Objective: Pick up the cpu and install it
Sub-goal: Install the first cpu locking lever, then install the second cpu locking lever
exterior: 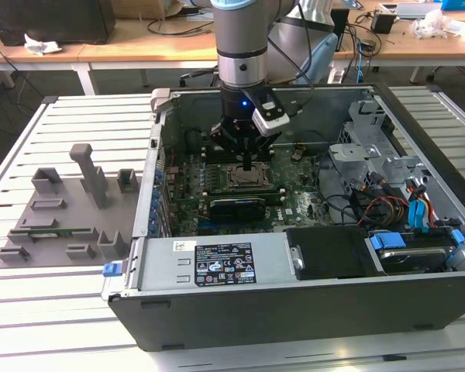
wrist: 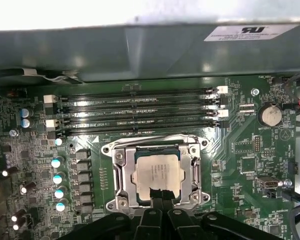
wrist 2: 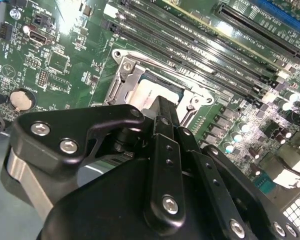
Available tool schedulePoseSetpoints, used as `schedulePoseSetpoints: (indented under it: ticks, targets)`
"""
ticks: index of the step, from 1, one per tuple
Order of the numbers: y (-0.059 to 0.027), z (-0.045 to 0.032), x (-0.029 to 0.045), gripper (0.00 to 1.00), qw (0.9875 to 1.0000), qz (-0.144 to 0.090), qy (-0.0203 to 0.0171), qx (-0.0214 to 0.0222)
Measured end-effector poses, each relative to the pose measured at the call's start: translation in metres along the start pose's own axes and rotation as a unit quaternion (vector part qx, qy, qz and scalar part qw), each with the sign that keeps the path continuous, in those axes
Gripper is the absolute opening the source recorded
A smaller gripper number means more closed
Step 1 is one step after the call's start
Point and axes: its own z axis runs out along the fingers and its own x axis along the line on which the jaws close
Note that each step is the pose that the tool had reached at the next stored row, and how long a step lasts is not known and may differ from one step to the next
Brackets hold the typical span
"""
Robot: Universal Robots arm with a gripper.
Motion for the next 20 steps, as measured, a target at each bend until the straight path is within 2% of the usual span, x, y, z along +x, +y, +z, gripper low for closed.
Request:
schedulePoseSetpoints:
  ticks: [4,20]
  targets:
    - [-0.0003,-0.0035,-0.0004,0.11,1.0000,-0.001,-0.0002,-0.0003]
    - [-0.0003,-0.0036,-0.0004,0.11,1.0000,-0.001,-0.0002,-0.0002]
